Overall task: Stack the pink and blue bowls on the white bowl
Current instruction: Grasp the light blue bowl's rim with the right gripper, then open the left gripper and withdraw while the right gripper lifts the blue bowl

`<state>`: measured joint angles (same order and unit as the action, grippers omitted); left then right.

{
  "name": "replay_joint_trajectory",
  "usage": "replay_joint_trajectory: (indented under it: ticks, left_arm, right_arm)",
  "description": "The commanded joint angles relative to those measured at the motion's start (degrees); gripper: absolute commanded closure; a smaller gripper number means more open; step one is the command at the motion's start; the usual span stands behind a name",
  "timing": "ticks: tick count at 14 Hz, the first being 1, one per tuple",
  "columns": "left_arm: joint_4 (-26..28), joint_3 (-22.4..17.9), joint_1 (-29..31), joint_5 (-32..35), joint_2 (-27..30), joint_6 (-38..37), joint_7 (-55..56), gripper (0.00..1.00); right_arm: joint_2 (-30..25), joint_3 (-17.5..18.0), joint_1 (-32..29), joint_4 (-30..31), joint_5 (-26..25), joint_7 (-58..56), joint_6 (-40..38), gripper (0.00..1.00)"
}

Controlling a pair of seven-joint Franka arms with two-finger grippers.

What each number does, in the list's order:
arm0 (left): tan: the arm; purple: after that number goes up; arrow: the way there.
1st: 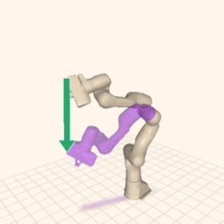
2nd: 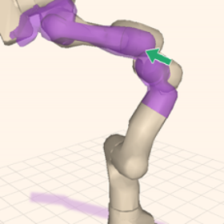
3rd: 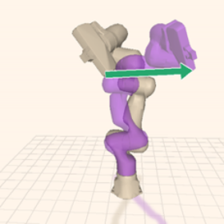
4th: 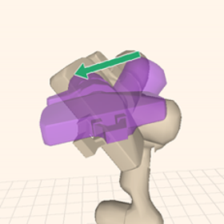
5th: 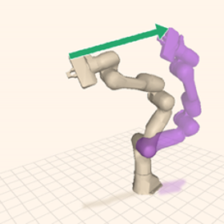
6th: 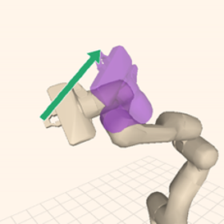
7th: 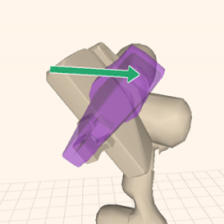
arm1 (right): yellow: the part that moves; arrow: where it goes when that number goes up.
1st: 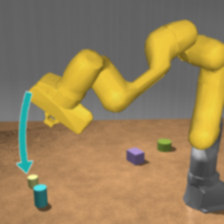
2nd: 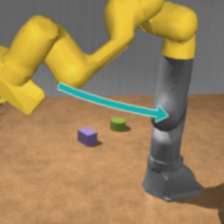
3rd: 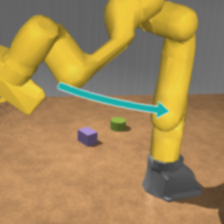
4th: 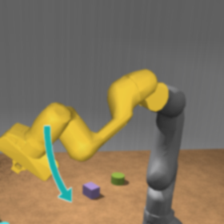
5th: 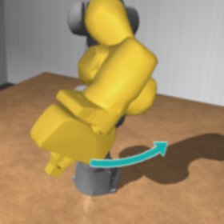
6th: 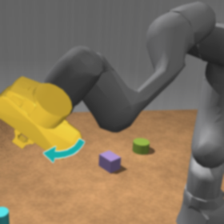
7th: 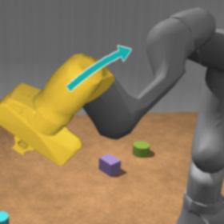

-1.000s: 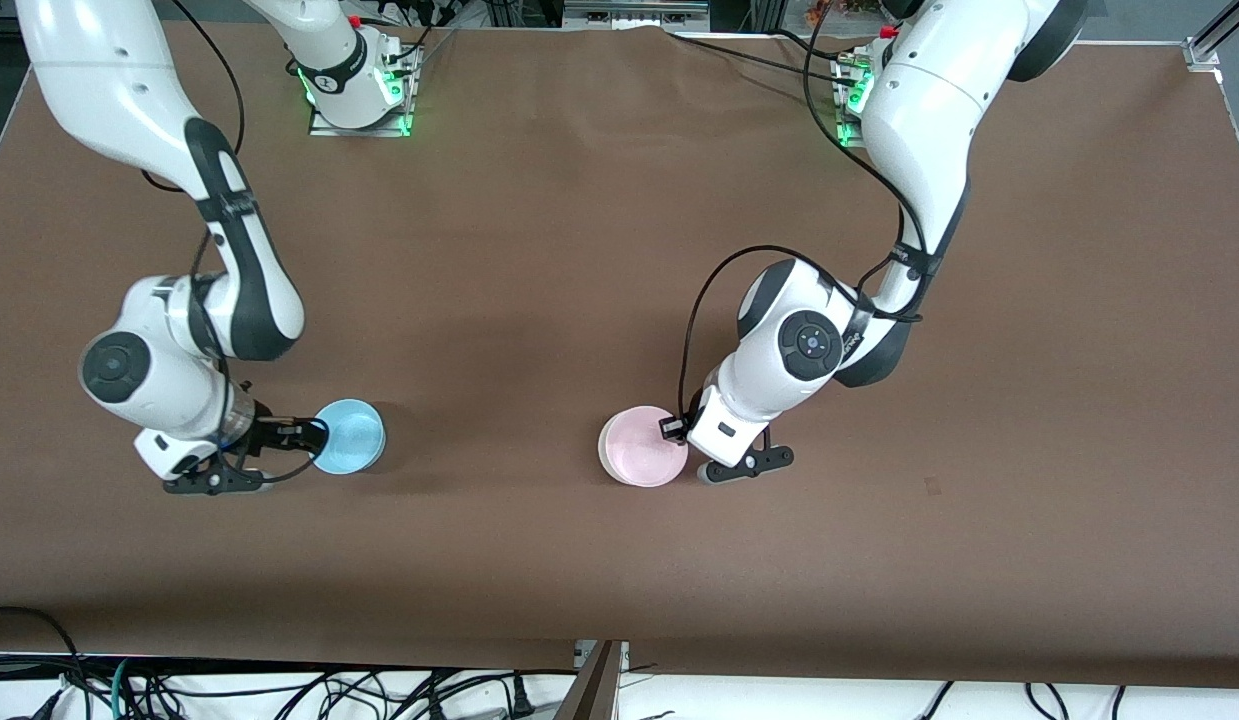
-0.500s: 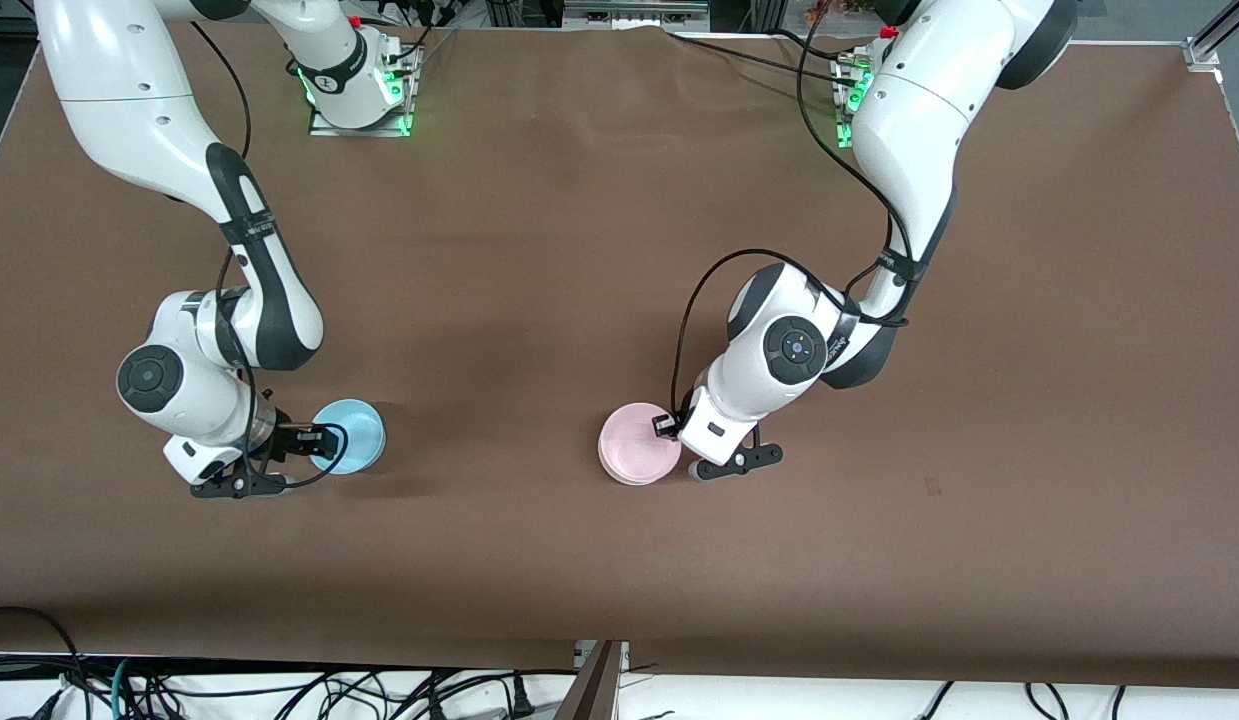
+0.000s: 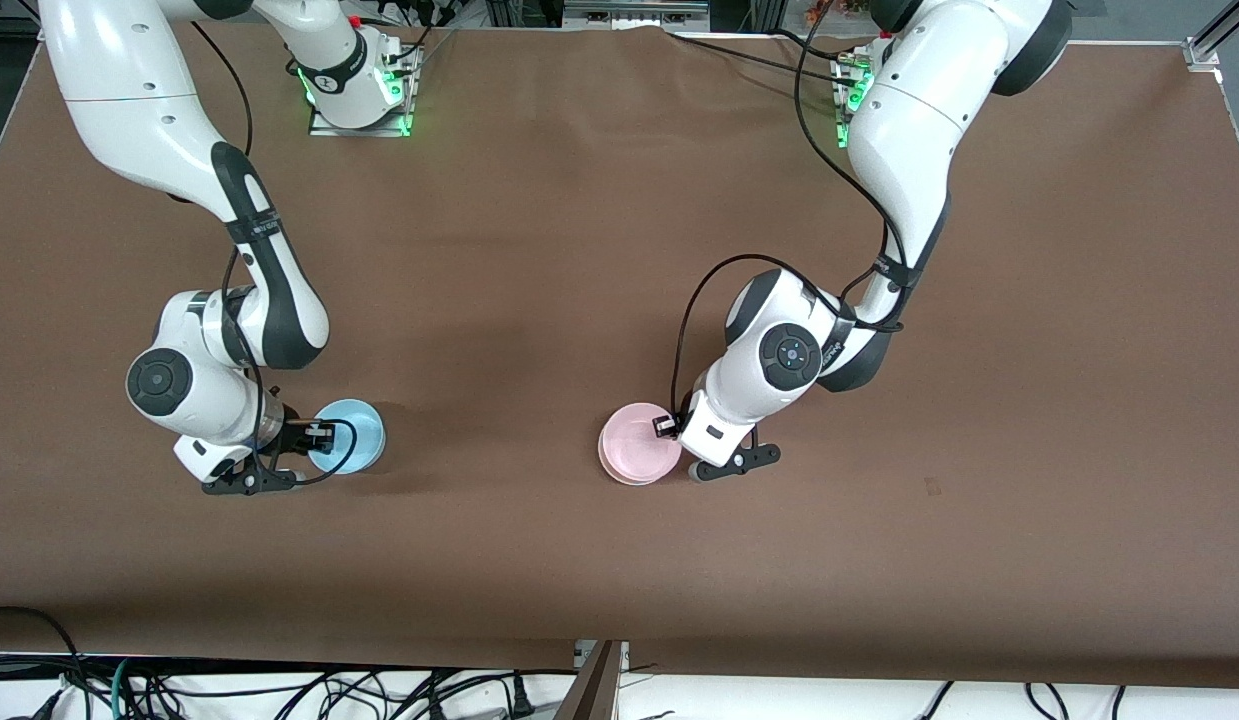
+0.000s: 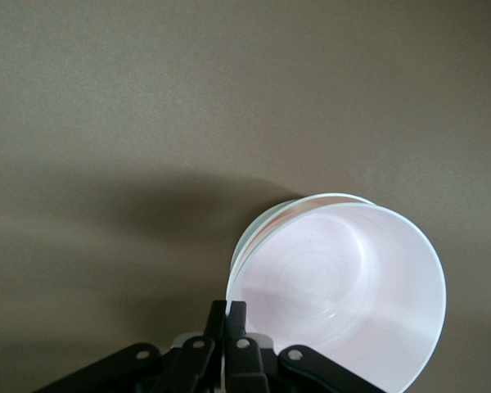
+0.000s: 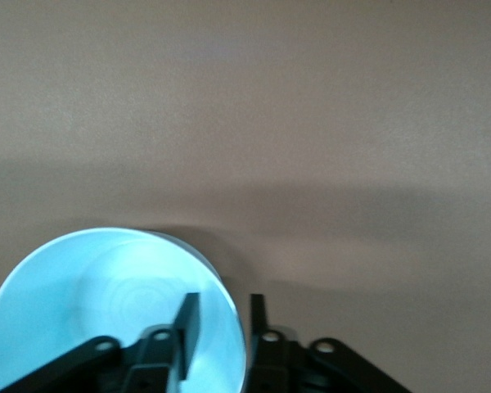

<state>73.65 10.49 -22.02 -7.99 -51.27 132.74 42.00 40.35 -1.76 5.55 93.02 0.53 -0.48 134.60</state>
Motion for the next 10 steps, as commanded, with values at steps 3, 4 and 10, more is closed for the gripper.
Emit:
replay_joint_trajectory:
  ticks: [3, 4, 10]
  left_arm:
    - [-2.11, 0.14, -0.31, 1.05, -0.68, -0.12, 5.62, 0.23]
    - [-2.19, 0.14, -0.05, 0.96, 0.02, -0.55, 6.42, 0.00]
    - [-0.79, -0.73, 7.32, 1.66, 11.25, -13.61, 5.46, 0.00]
  right_arm:
    - [-1.33, 1.04, 0.16, -2.49, 0.96, -1.10, -5.39, 1.00]
    - [-1.41, 2.01, -0.01, -2.58, 0.87, -1.11, -5.83, 1.00]
    - [-3.61, 6.50, 1.65, -8.10, 0.87, 5.71, -11.09, 1.00]
